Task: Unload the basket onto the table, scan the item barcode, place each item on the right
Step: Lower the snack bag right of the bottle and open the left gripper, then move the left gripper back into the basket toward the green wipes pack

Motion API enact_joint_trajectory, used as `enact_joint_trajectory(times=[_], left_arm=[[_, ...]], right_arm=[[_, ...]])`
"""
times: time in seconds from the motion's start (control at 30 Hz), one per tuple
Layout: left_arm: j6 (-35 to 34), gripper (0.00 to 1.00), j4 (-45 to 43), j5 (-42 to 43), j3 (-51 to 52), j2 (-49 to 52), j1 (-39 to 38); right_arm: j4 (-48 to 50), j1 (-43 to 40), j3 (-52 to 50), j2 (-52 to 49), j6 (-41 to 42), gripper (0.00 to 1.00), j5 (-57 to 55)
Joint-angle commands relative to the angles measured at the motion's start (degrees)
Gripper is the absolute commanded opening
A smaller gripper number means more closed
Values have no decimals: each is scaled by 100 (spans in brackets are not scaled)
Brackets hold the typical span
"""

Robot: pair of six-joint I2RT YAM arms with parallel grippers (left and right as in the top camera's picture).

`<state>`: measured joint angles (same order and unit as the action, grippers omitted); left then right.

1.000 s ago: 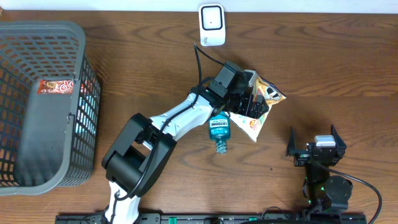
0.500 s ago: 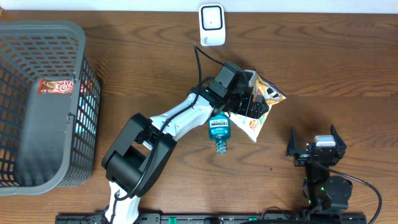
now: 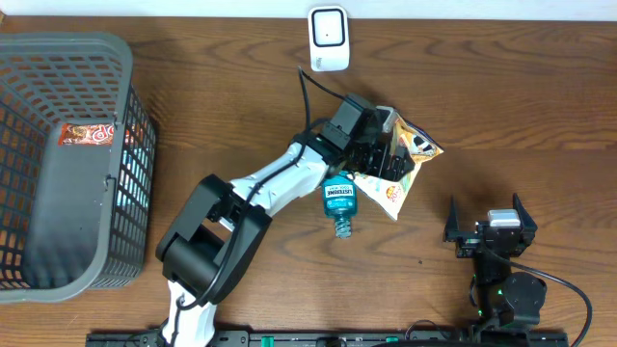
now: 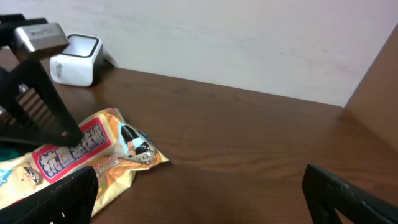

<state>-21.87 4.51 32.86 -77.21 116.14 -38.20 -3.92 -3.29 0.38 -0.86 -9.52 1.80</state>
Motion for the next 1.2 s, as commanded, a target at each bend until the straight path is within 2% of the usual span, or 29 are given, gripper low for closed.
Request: enact_joint_trajectory(times=[0.0,0.23,0.37,0.47,0.57,0.63,0.73,0.8,0.9,1.03,1.13,1.17], left_arm=[[278,100,-7,11,-129,-608,306],[984,99,-7,-2,-157,-2124,887],[1185,99,20,-538,-157,-3167,1340],[1196,99,197,-1526,-157,-3888,1764],[1200,99,557,-2942,-157,-4463,2256],[1198,99,960,-4076,-157,-4782,2669],[1158,99,1541,-5136,-157,-4999,3189],[990,99,2015,-5539,-157,-5042,3567],[487,99,2721,-5652,-155,-4979,4168],[-896,99,3523,-5646,-155,-4671,5193],[-1729,99,3829,-5322,-155,-4395,5893],[-1963,99,3921,-4806,-155,-4234,6238]], right_arm=[[-20,44,-7,11,-42,99,4],[-20,44,-7,11,-42,99,4],[-22,44,-7,11,-42,99,4],[-22,44,-7,11,-42,99,4],[-20,44,-7,11,-42,99,4],[-20,44,-7,11,-42,99,4],[-20,44,-7,11,-42,99,4],[-20,44,-7,11,-42,99,4],[-20,44,-7,11,-42,99,4],[-20,44,-7,11,-42,99,4],[-20,44,-7,11,-42,99,4],[-20,44,-7,11,-42,99,4]])
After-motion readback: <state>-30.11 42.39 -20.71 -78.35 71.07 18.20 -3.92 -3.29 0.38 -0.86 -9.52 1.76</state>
